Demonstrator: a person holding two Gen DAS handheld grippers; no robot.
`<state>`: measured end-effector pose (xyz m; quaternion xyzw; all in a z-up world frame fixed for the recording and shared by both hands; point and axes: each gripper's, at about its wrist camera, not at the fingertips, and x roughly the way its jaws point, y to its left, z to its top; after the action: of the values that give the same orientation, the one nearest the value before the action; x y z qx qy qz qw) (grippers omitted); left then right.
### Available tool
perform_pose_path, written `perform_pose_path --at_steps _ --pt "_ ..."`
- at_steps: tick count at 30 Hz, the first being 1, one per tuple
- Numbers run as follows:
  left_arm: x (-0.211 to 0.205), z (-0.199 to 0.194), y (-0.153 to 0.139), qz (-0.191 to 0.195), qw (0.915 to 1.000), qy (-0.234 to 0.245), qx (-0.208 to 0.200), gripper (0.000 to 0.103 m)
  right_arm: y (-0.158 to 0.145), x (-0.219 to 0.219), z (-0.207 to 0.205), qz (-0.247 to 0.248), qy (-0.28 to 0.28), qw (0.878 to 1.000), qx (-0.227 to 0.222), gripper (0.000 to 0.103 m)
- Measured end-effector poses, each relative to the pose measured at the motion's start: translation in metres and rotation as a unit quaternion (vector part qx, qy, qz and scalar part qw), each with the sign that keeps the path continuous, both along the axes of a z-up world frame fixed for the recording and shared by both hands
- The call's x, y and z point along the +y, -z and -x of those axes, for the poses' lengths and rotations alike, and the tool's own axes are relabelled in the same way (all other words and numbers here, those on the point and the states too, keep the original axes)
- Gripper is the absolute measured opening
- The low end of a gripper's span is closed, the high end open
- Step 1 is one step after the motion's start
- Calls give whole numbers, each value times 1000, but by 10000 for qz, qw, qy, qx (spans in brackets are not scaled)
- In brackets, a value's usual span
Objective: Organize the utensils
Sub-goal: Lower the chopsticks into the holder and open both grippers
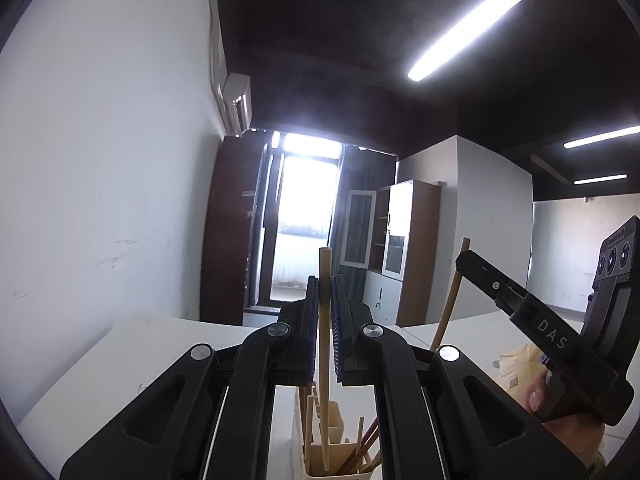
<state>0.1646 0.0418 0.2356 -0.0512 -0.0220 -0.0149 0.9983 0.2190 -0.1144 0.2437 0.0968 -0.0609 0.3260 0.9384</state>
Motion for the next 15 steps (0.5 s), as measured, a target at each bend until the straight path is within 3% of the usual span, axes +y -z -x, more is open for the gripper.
perform_pose_path --at_steps 5,15 --pt "-5 -13 4 -95 9999 15 121 6 12 17 -17 292 82 9995 130 7" --pt "-12 -43 31 -338 9959 -43 836 6 32 36 -29 782 88 9955 522 7"
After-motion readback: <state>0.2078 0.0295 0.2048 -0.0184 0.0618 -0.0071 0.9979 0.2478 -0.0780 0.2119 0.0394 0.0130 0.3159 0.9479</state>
